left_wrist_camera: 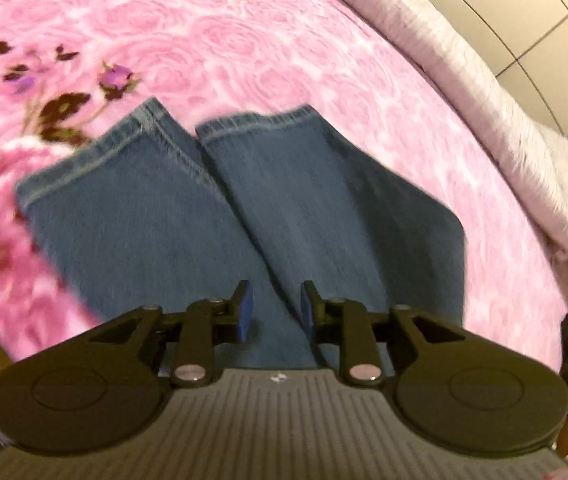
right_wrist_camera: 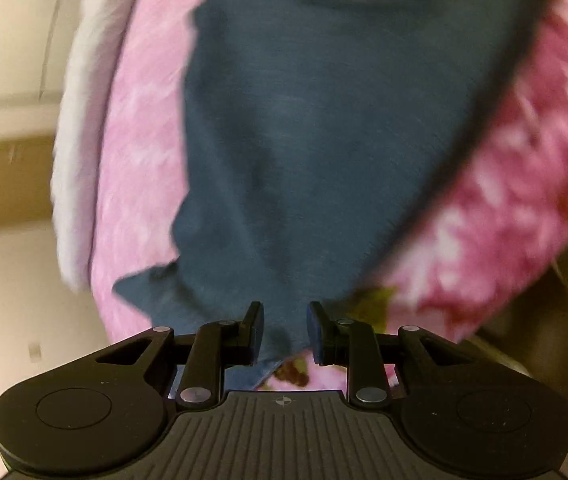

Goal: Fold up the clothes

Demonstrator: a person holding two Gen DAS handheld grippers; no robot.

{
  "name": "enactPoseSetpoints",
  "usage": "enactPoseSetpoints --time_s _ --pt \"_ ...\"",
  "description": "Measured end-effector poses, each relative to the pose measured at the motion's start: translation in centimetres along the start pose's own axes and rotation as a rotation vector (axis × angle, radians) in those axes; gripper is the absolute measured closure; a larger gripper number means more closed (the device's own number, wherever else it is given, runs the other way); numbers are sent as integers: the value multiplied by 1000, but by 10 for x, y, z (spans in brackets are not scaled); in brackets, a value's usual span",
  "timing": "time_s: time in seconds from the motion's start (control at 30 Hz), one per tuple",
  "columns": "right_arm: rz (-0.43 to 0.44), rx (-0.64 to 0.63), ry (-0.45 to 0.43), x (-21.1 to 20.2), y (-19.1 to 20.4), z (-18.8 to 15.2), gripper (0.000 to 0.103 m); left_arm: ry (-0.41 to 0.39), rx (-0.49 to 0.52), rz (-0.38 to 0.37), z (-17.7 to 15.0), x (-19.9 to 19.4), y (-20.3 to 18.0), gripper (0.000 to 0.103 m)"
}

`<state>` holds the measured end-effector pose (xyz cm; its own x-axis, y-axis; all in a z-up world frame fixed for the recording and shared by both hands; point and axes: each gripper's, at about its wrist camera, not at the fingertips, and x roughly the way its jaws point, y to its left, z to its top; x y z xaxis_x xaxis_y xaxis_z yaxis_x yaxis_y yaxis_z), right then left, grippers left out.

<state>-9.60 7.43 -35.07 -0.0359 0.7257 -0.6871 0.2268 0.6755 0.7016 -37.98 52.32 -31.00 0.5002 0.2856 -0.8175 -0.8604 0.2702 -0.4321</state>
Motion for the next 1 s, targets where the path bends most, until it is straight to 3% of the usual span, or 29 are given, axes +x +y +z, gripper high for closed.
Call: enactPoseSetpoints --time_s 0.2,0.23,0.27,0.33,0.43,0.5,0.63,0.7,0.77,0.9,1.0 --pt "7 124 -136 13 -9 -40 77 9 -36 -18 52 37 28 78" --pt "7 131 -152 15 -9 -46 68 14 -46 -19 56 42 31 77" --pt "3 133 -164 15 -7 -52 44 19 -56 -19 60 46 33 76" --pt "-10 128 -195 17 -2 -63 25 4 -51 -40 63 44 34 76" --pt "-13 108 -213 16 2 -68 25 -42 -22 -88 65 29 33 77" --pt "-26 100 -218 17 5 -70 25 -73 -2 -120 66 20 33 103" --pt "-40 106 -235 10 7 -60 25 -134 38 -184 67 0 31 103" --pt "-52 81 -233 10 9 -57 25 -194 80 -198 61 -32 33 103" --pt "-65 56 -230 10 12 -54 25 -227 87 -158 47 -63 47 103" --pt "-90 9 -222 10 17 -48 25 -116 -32 11 14 -45 102 103" --pt "-96 -2 -197 15 16 -44 25 -113 -112 -6 5 -29 123 103"
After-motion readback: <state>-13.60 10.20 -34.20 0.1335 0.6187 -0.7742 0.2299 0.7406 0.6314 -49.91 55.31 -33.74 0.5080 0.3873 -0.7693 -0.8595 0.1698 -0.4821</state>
